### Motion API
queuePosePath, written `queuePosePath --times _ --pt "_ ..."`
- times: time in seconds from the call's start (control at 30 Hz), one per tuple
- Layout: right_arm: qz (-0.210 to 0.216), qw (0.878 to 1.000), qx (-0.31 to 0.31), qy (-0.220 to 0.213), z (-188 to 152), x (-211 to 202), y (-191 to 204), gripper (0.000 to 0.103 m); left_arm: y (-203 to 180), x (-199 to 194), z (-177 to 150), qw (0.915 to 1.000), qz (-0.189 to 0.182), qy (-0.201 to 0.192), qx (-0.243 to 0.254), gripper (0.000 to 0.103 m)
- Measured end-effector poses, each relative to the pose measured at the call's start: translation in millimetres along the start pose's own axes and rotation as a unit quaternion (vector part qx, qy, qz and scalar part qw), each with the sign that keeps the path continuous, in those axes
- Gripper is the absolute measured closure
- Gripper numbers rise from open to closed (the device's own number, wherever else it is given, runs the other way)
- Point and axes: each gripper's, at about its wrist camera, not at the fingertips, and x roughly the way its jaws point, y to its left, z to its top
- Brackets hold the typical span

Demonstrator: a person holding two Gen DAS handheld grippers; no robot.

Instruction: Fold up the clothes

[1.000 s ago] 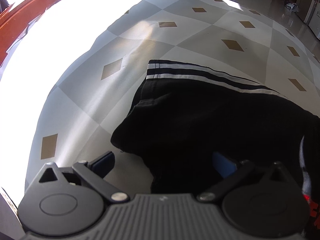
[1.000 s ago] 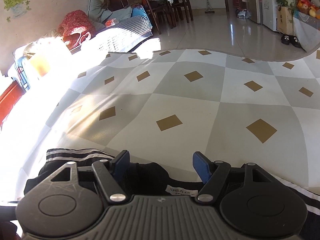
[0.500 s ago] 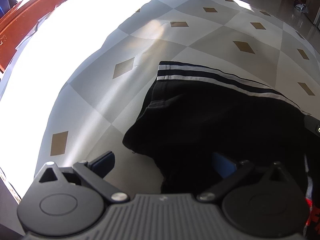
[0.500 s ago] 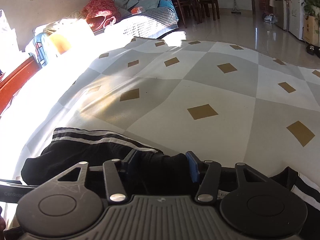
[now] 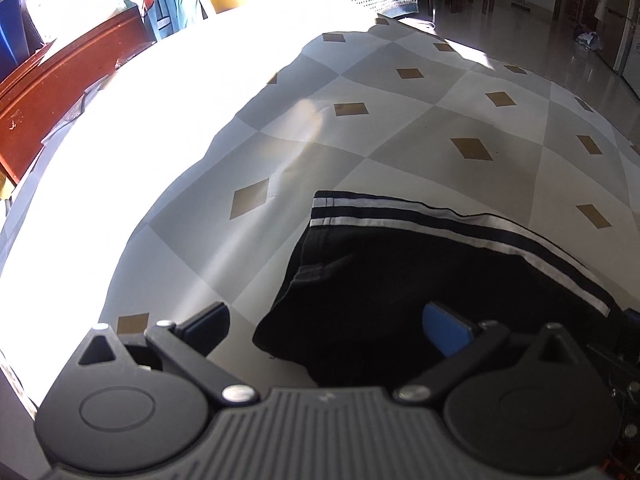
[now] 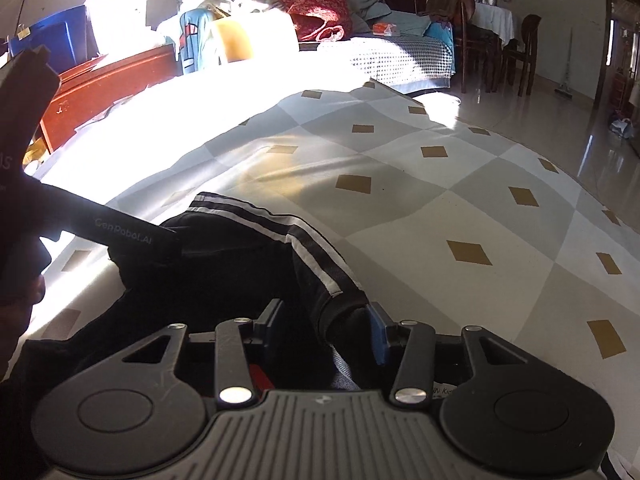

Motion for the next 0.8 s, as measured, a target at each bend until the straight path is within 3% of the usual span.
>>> queuePosePath --times 0.2,0.3,0.6,0.7,0.8 --pt "0.029 0.997 -0.066 0.018 -13.2 -2.5 29.5 0.055 -2.3 -1.6 -1.2 0.9992 -0.041 0.004 -0.002 0.0" --pt "0.031 0.995 -0.087 0.03 -20.1 0.8 39.1 0.055 -7.3 7.7 -8.4 0.9983 -0.047 0.034 0.006 0.0" --pt "0.029 0.999 -0.027 0.016 -10.9 2.7 19.7 0.055 -3.5 23.4 -14.5 0.9972 -0.029 0.068 0.0 0.0" --pt "0.045 0.999 -0.001 0.023 -5.4 4.2 12.8 0.055 -3.2 24.3 -14.9 0.997 -0.029 0.071 -0.001 0.0" --pt "0.069 0.997 -0.025 0.032 1.9 -3.0 16.8 0.055 -2.9 25.2 -15.2 0.9968 -0.029 0.074 -0.002 0.0"
